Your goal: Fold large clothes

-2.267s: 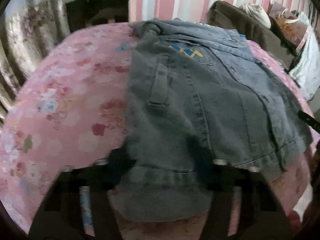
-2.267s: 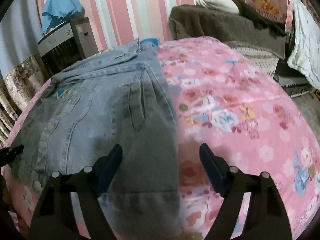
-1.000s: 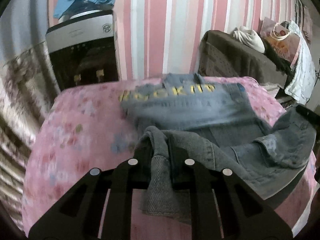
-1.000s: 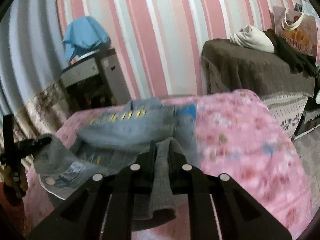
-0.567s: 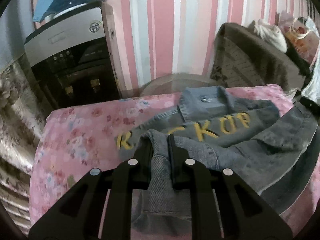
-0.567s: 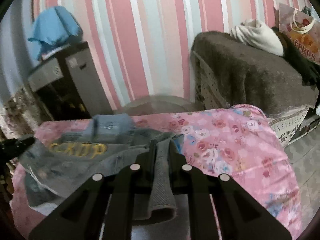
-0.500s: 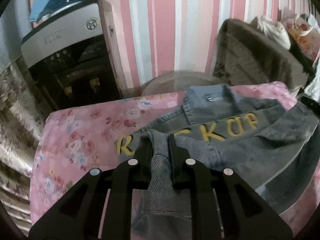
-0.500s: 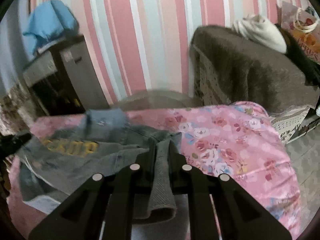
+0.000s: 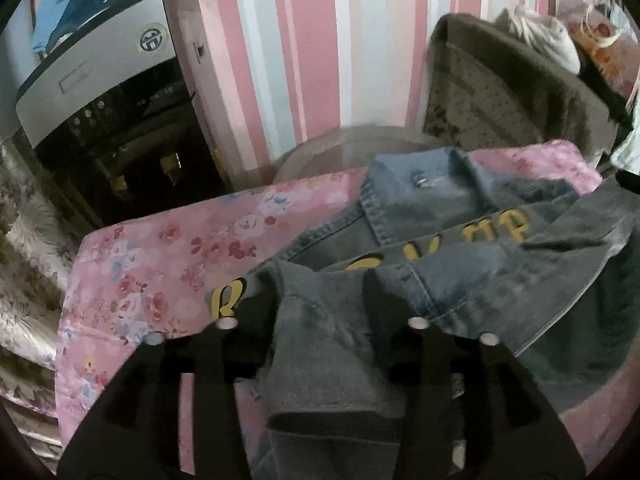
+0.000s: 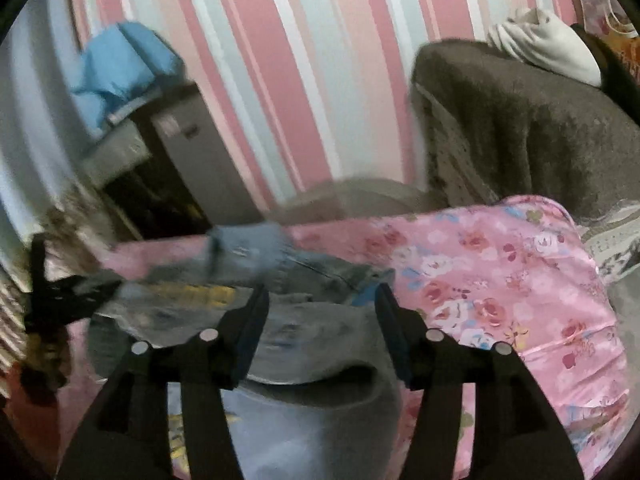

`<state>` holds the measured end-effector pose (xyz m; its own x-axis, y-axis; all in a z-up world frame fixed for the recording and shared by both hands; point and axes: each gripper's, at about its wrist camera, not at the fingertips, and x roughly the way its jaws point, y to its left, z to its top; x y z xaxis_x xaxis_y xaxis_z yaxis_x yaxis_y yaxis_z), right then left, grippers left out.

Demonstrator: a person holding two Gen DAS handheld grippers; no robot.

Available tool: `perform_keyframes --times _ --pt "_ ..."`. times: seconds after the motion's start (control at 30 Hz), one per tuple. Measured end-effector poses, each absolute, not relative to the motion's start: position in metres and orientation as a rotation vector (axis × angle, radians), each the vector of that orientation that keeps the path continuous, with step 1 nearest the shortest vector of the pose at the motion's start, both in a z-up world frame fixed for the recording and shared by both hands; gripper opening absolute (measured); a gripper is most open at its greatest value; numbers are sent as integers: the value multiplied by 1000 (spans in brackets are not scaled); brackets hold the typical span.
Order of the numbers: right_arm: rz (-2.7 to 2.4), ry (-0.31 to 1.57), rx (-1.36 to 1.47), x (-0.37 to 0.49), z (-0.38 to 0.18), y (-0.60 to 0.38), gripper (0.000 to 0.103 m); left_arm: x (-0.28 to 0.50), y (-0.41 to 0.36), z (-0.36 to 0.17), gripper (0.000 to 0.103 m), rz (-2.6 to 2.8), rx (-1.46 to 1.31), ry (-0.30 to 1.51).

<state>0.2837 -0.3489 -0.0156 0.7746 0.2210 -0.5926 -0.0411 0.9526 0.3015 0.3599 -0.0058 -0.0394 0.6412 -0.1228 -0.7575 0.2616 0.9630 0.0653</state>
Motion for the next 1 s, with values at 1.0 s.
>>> perform_keyframes --times 1.0 --pt "36 704 128 237 -68 -354 67 285 61 -55 100 -161 196 756"
